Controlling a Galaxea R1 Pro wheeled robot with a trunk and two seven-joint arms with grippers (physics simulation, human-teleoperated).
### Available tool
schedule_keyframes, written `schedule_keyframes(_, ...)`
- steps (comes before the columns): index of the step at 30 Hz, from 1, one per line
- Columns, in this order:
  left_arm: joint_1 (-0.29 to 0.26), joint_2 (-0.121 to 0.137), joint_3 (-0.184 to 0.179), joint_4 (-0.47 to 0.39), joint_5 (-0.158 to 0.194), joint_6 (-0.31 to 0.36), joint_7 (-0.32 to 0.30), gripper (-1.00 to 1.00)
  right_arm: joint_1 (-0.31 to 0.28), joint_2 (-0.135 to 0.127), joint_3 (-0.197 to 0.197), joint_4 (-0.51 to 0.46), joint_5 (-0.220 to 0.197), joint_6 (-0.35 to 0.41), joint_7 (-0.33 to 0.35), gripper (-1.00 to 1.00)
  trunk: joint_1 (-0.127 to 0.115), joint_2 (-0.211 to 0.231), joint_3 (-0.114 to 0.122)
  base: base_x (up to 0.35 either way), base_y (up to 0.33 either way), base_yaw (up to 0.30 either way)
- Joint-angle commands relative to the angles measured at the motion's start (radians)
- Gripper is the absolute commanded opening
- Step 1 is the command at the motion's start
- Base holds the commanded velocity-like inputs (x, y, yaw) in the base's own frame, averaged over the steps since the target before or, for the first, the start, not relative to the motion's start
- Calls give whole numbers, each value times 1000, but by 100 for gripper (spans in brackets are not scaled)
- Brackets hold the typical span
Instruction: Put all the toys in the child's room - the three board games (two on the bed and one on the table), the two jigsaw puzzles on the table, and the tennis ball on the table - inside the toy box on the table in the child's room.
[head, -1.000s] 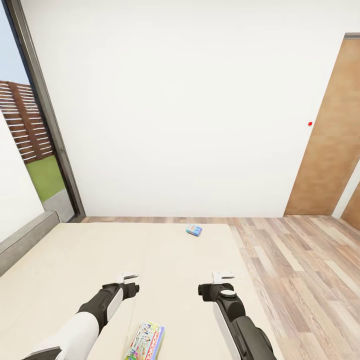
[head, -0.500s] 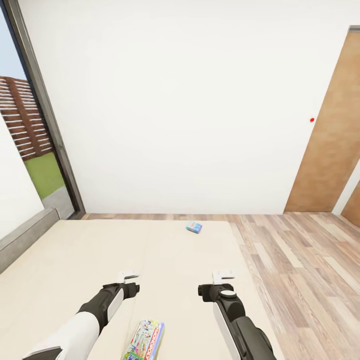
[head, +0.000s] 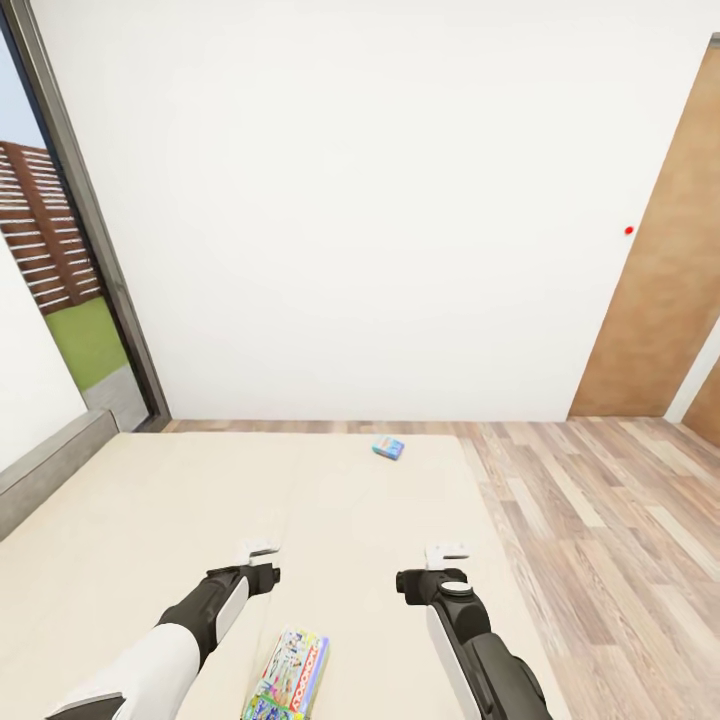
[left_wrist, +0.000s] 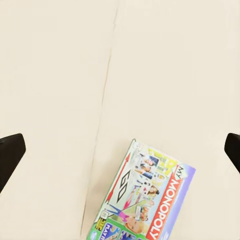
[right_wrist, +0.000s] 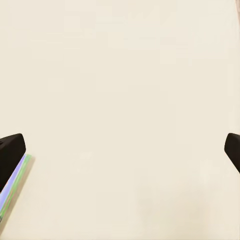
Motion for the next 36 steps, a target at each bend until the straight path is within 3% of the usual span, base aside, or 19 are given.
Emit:
schedule_keyframes(1, -1, -1, 5, -2, -6, 5, 1, 100, -1, 0, 1, -1, -9, 3, -9, 100, 1, -2, -4, 0, 0, 0)
schedule_keyframes(13, -1, -2, 5, -2, -6, 3, 1, 100, -1, 0, 1, -1, -9, -1, -11, 100, 1, -2, -22, 0, 0, 0)
schedule_keyframes(36, -1, -2, 5, -2, -6, 2, 1, 100, -1, 0, 1, 12, -10, -57, -12, 100, 1, -2, -23, 0, 0, 0)
